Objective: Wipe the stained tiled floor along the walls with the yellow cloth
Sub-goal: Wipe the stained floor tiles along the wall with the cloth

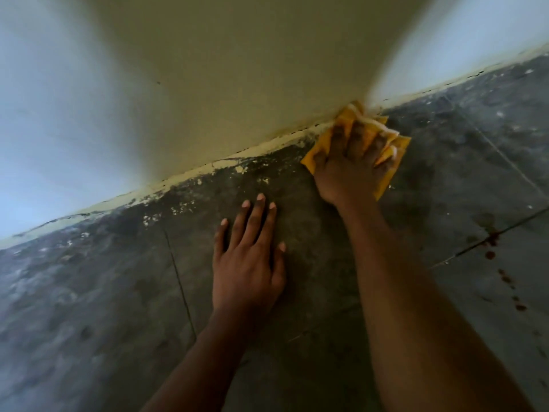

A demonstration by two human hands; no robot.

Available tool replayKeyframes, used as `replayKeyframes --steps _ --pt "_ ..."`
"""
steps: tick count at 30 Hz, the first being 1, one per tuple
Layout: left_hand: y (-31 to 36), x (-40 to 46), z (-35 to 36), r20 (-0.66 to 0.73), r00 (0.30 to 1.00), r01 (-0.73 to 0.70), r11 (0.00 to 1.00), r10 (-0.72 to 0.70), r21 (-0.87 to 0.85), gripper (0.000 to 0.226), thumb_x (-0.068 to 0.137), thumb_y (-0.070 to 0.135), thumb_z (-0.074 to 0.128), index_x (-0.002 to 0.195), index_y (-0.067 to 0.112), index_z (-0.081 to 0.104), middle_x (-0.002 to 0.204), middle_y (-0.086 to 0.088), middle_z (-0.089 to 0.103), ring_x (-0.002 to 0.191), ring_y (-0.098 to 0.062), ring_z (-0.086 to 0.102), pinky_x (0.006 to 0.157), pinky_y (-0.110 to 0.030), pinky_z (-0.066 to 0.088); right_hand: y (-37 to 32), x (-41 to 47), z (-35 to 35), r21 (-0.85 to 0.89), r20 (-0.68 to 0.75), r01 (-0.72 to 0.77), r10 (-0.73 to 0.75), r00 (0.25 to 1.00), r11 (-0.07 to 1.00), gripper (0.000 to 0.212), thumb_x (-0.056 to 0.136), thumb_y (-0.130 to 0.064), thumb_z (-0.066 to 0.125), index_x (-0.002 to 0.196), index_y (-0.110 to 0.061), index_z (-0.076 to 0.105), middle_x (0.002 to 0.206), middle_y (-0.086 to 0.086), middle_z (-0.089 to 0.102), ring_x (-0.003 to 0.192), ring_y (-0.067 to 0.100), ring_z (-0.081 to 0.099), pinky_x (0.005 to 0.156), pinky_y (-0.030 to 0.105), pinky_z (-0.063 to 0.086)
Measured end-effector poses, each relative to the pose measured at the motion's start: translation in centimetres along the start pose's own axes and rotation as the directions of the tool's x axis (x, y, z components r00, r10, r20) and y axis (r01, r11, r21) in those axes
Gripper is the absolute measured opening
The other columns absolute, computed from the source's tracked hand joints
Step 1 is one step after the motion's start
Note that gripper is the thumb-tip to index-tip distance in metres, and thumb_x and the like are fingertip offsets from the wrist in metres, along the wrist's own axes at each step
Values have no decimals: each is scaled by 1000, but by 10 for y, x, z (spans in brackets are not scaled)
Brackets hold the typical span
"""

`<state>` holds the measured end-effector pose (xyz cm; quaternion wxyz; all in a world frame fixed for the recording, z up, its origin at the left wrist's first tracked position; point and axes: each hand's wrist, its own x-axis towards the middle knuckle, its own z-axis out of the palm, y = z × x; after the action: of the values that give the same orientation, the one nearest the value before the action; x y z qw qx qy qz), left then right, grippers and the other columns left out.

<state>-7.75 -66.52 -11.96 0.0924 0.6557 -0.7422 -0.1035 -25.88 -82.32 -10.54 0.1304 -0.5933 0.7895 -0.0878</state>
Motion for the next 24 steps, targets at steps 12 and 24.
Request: replayKeyframes --steps 12,24 --pt "3 -1 -4 -15 1000 -5 999 4 -41 66 107 50 23 168 31 7 177 11 -5 163 -10 -10 133 -46 1 57 34 -23 75 -25 -341 344 939 937 72 104 -63 21 166 -33 -1 175 0 -11 155 50 -19 115 80 -7" --pt "-3 0 -6 -26 1000 -15 996 13 -85 67 106 51 26 168 28 15 177 9 4 164 -11 -2 133 -48 7 159 -63 -34 -65 -120 -202 193 974 977 72 97 -70 18 164 -44 13 175 5 6 159 44 -2 120 75 5"
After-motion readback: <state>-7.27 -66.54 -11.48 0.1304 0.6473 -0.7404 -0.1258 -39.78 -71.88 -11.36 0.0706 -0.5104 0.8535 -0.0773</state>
